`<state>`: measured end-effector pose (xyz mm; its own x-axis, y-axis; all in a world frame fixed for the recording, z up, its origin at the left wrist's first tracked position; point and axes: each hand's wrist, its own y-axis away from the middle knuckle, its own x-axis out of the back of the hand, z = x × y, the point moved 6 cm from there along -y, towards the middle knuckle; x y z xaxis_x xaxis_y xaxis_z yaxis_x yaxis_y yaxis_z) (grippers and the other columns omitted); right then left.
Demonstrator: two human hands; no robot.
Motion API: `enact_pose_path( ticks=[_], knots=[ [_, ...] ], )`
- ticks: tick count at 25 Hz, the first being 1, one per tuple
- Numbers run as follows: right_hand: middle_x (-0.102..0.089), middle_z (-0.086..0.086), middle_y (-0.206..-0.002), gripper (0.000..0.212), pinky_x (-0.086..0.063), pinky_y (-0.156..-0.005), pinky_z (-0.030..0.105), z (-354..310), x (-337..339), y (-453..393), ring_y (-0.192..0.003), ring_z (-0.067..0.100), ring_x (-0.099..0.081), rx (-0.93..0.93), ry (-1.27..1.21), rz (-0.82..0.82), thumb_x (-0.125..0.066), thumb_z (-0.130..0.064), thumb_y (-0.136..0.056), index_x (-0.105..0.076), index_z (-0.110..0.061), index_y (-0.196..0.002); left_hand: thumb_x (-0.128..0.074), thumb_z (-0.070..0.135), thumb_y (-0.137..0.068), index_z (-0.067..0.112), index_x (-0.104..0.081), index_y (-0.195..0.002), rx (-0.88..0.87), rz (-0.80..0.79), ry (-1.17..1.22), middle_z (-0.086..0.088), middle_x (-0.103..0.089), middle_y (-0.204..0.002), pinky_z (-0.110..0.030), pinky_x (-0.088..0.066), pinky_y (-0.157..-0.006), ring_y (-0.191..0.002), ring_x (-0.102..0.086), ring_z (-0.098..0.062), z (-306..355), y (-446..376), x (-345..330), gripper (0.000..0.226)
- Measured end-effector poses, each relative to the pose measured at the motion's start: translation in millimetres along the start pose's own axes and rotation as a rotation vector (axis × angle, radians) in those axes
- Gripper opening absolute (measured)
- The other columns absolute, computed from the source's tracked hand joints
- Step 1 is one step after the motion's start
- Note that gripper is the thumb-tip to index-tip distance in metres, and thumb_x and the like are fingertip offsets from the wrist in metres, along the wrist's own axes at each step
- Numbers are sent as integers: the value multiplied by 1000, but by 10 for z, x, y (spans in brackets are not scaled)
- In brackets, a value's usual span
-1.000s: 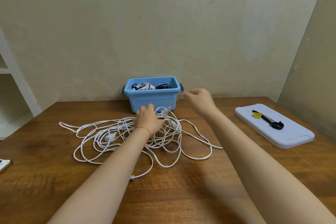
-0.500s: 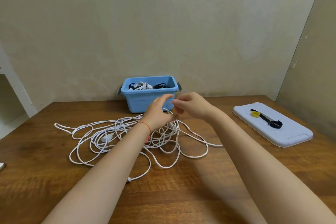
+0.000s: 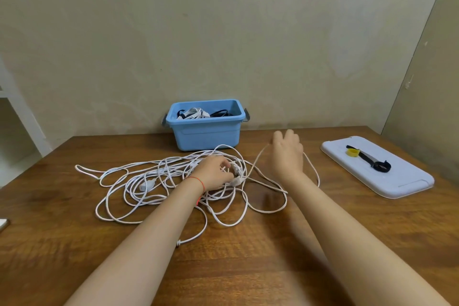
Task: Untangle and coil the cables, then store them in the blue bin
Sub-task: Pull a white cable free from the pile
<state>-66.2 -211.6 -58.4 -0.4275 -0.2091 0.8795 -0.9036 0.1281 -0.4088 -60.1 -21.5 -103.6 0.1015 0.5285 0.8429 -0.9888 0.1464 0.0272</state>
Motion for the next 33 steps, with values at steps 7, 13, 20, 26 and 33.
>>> enact_pose_path(
  ticks=[7, 13, 20, 26, 33],
  knots=[
    [-50, 5, -125, 40, -50, -89, 39, -506, -648, 276, -113, 29, -52, 328, -10, -621, -58, -9, -91, -54, -26, -127, -70, 29, -85, 30, -73, -101, -51, -82, -98, 5, -58, -107, -27, -47, -84, -103, -57, -14, -137, 64, -51, 16],
    [-65, 5, -107, 16, -50, -70, 32, -356, -526, 127, -88, 22, -60, 212, -231, -488, -61, -13, -92, -58, -24, -103, -72, 43, -83, 36, -66, -84, -9, 21, -319, 8, -55, -103, -38, -44, -97, -113, -49, -18, -256, 126, 62, 10],
    [-50, 10, -115, 23, -43, -70, 33, 144, -245, -40, -82, 28, -54, -92, -101, -236, -59, -3, -89, -52, -9, -110, -71, 41, -85, 32, -65, -76, 26, 25, -312, 10, -65, -97, -42, -45, -98, -108, -53, -15, -252, 151, 91, 14],
    [-67, 3, -104, 22, -51, -79, 34, -364, -687, 224, -95, 24, -62, 172, -95, -529, -66, -34, -90, -67, -17, -104, -58, 36, -96, 29, -60, -86, 16, 57, -145, 9, -60, -84, -43, -49, -92, -90, -57, -16, -220, 219, 112, 13],
    [-62, 3, -91, 10, -44, -68, 30, -293, -492, 100, -83, 19, -56, -22, -532, -418, -58, -24, -98, -59, -17, -91, -48, 27, -103, 13, -60, -100, 155, 230, 476, -5, -68, -87, -27, -46, -61, -73, -64, -14, -455, 261, 379, 19]
  ],
)
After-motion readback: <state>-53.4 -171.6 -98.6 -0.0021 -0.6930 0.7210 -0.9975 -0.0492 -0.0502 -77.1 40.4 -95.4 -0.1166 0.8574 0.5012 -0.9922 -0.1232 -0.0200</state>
